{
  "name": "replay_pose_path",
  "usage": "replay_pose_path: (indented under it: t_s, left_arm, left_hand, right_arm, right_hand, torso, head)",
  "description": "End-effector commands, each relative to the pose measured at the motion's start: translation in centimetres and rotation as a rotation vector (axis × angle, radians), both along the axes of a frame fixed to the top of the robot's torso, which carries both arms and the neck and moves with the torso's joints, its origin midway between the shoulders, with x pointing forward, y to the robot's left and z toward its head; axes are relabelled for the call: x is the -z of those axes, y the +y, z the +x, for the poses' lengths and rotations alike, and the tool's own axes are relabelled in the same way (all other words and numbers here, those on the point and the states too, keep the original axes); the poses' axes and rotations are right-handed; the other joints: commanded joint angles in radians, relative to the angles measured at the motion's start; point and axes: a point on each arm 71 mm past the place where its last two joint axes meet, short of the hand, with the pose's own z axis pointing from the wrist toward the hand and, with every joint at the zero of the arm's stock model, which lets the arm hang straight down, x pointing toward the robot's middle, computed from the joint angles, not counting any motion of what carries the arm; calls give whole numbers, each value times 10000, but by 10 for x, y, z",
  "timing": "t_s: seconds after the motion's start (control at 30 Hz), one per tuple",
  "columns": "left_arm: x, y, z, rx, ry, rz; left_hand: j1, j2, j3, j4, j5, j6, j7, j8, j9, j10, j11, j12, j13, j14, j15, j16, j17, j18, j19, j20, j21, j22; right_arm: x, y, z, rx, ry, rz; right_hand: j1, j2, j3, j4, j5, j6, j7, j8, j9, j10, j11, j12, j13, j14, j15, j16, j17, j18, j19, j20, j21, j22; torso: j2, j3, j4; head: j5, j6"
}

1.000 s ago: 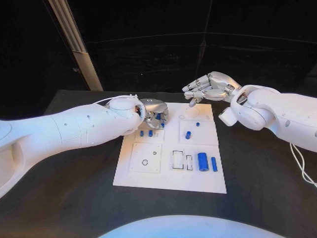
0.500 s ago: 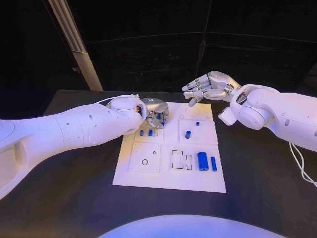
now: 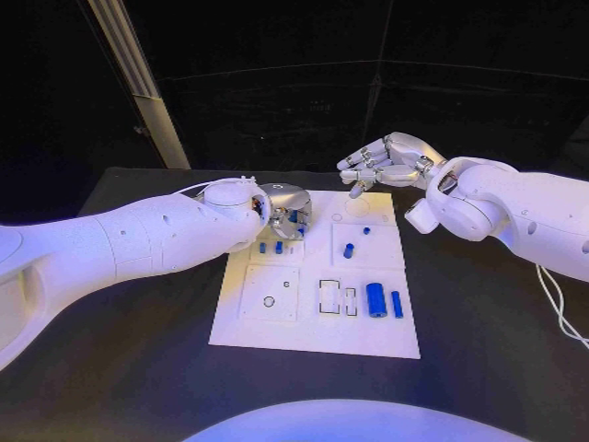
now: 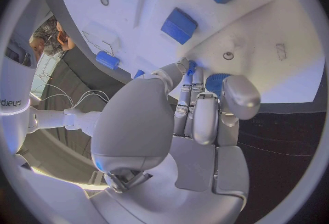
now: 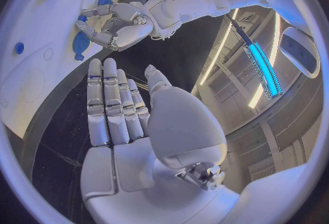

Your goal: Assemble the parts on the task board

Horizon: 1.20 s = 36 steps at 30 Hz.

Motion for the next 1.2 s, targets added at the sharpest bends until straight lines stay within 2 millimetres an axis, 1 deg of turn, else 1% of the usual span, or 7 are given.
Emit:
replay_pose_path:
  t_s: [0.03, 0.23, 0.47, 0.77, 0.83, 1.07, 1.2]
  left_arm:
    - [-4, 1, -1, 55, -347, -230]
    - [-21, 3, -2, 44, -635, -735]
    - [-33, 20, -3, -201, -751, -920]
    - [-33, 43, -3, -646, -382, -753]
    - [-32, 47, -3, -739, -191, -801]
    - [-29, 53, -2, -886, 201, -783]
    - [-27, 56, -2, -949, 300, -730]
  left_hand:
    - [11, 81, 82, 1, 9, 102, 12, -49, -18, 98, -12, -36, -16, 269, -69, 78, 11, -168, 74, -1, 63, 34]
    - [11, 81, 115, -27, 8, 145, 13, -69, -29, 145, -15, -67, -30, 276, -73, 83, 6, -184, 94, -8, 145, 117]
    - [-23, 69, 137, -45, 8, 214, 10, -90, -41, 221, -21, -106, -47, 280, -78, 83, -13, -202, 115, -15, 231, 207]
    - [-79, 46, 136, -43, 7, 261, 7, -114, -53, 272, -24, -145, -62, 279, -81, 75, -41, -213, 124, -18, 283, 262]
    - [-127, 30, 125, -29, 7, 271, 7, -134, -62, 283, -20, -174, -73, 277, -79, 70, -57, -214, 121, -18, 289, 272]
    - [-206, 8, 105, -2, 7, 284, 6, -171, -79, 300, -17, -224, -90, 272, -75, 57, -90, -224, 125, -17, 334, 323]
    - [-206, 8, 106, -3, 7, 285, 4, -173, -80, 302, -18, -226, -91, 273, -75, 61, -84, -226, 126, -16, 340, 329]
  right_arm:
    - [-2, 1, 0, -111, -57, 65]
    - [-1, 0, 0, -80, -63, 58]
    - [-1, -2, 0, -47, -65, 48]
    - [-1, -3, 1, -27, -60, 39]
    - [-1, -3, 1, -26, -59, 38]
    - [-1, -3, 1, -28, -50, 37]
    - [-1, -3, 1, -20, -49, 36]
  right_hand:
    - [-65, 28, 39, 33, 38, -44, 24, 64, 4, -59, 24, 52, -5, -1, 62, -43, -8, 126, 36, 60, -54, -13]
    - [-65, 28, 39, 33, 38, -44, 24, 64, 4, -59, 24, 52, -5, -1, 62, -43, -8, 126, 36, 60, -54, -13]
    - [-65, 28, 39, 33, 38, -44, 24, 64, 4, -59, 24, 52, -5, -1, 62, -43, -8, 126, 36, 60, -54, -13]
    - [-65, 28, 39, 33, 38, -44, 24, 64, 4, -59, 24, 52, -5, -1, 62, -43, -8, 126, 36, 60, -54, -13]
    - [-65, 28, 39, 33, 38, -44, 24, 64, 4, -59, 24, 52, -5, -1, 62, -43, -8, 126, 36, 60, -54, -13]
    - [-65, 28, 39, 33, 38, -44, 24, 64, 4, -59, 24, 52, -5, -1, 62, -43, -8, 126, 36, 60, -54, -13]
    - [-65, 28, 39, 33, 38, -44, 24, 64, 4, -59, 24, 52, -5, -1, 62, -43, -8, 126, 36, 60, -54, -13]
  torso:
    - [-5, 5, 4]
    - [-7, 5, 10]
    - [-11, 11, 24]
    - [-3, -1, 23]
    - [-5, 6, 16]
    - [-2, 1, 9]
    - [-10, 13, 11]
  head:
    - [8, 30]
    - [16, 80]
    - [17, 88]
    - [34, 54]
    - [53, 51]
    - [64, 45]
    - [84, 47]
